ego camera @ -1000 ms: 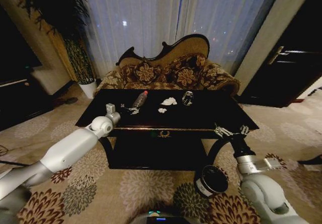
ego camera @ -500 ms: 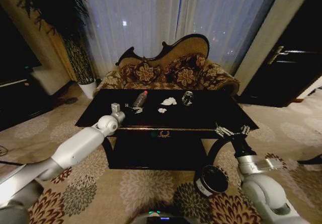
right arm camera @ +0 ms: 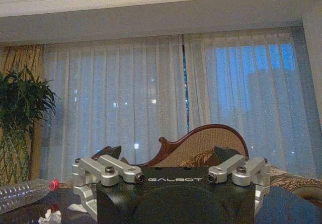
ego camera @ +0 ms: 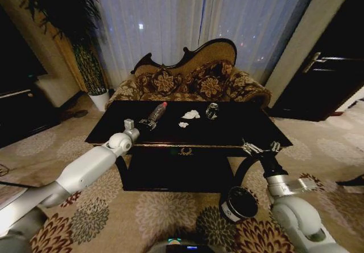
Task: Move to the front of the table and place the trash on the table into the trash bin.
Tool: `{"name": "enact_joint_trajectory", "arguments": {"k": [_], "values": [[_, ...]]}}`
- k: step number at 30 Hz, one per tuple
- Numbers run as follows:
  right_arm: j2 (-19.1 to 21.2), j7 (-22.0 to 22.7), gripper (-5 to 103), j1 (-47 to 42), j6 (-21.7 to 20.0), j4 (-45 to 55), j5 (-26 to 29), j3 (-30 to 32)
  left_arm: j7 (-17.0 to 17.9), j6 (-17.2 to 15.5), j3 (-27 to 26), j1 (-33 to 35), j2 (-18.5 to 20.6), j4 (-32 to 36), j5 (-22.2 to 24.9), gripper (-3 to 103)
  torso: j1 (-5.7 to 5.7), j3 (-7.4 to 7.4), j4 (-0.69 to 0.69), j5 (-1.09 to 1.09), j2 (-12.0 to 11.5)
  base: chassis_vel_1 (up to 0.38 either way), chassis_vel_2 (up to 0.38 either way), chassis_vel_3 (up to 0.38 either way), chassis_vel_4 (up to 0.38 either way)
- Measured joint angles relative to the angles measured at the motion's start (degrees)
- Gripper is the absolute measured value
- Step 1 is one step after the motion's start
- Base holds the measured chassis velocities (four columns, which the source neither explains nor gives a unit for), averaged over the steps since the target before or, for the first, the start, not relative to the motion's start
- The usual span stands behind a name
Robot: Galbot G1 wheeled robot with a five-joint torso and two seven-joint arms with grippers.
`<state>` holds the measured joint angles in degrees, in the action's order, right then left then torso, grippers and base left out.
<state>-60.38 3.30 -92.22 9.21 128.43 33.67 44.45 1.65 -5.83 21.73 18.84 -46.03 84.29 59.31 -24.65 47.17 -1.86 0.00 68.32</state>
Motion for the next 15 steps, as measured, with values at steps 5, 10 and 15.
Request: {"name": "enact_joint_trajectory", "arguments": {"k": [5, 10, 15], "values": [[-0.1, 0.0, 100, -0.2, 0.0, 0.0, -0.2, -0.1, 0.5, -0.5, -1.6, 2.2, 2.1, 3.5, -0.2, 36, 0.0, 0.0, 0.0, 0.0, 0.0, 0.0, 0.0, 0.0, 0.0], [0.1, 0.0, 100, -0.1, 0.0, -0.2, -0.2, -0.1, 0.8, -0.9, -4.3, 6.0, 5.9, 8.6, -2.0, 36, 0.0, 0.0, 0.01, 0.01, 0.0, 0.0, 0.0, 0.0, 0.0], [0.2, 0.1, 100, -0.1, 0.0, -0.4, -0.2, -0.1, 0.9, -0.9, -8.3, 10.4, 10.2, 14.7, -5.3, 36, 0.01, 0.0, 0.01, 0.0, 0.0, 0.0, 0.0, 0.0, 0.0]]}}
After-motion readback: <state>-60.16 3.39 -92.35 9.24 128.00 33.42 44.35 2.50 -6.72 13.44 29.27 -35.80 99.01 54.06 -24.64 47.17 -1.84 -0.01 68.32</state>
